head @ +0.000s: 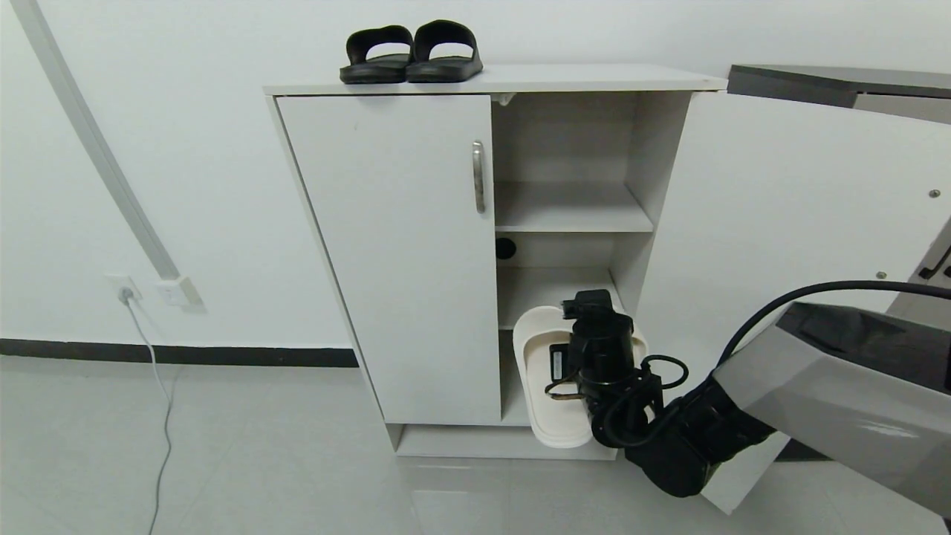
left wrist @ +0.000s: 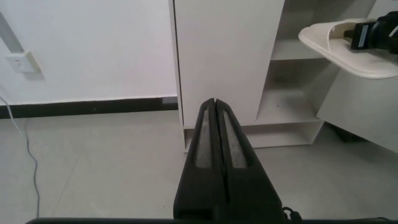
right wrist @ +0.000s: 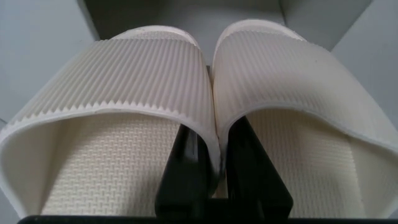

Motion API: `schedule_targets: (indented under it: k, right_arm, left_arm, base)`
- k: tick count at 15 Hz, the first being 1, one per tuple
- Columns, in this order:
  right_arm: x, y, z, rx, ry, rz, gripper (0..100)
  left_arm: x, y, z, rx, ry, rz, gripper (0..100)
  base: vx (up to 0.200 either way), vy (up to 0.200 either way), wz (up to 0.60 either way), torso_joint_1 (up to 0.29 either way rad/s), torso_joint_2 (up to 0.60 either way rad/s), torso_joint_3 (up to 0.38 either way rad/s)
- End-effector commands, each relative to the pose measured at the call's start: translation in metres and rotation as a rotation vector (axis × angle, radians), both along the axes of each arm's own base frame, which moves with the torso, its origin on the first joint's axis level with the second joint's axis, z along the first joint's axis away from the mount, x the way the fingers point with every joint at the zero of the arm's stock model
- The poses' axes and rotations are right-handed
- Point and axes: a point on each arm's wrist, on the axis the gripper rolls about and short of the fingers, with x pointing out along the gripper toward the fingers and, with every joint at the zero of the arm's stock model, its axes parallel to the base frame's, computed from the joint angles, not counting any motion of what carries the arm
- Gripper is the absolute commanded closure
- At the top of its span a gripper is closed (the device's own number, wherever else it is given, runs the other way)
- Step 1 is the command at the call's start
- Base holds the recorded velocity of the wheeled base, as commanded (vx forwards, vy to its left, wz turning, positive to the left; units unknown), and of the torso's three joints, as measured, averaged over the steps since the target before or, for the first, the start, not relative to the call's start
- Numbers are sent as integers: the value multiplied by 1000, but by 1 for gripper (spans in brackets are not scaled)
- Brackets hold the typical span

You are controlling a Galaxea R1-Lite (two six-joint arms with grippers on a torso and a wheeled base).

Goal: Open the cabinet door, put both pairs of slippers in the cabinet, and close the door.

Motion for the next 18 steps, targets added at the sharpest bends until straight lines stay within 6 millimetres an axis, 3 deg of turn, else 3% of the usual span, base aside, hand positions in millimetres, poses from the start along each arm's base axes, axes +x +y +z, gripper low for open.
schedule_targets:
  k: [1, 6, 13, 18]
  right_arm:
    - [2, 2, -7, -7, 9, -1, 100]
    - [2, 2, -10, -12, 15, -1, 100]
    - [6, 5, -26, -28, 33, -4, 100]
    - [24, -6, -22, 8, -133, -42, 100]
  left_arm:
    - [0, 0, 0, 0, 2, 0, 100]
    - [0, 0, 0, 1, 4, -2, 100]
    - [0, 0, 0, 1, 2, -2, 100]
    - [0, 0, 0, 0, 2, 0, 100]
  base:
    - [0, 0, 0, 0, 0, 0]
    - [0, 0, 0, 0, 0, -19]
    - [0, 0, 0, 2, 2, -184]
    - [0, 0, 0, 3, 1, -52]
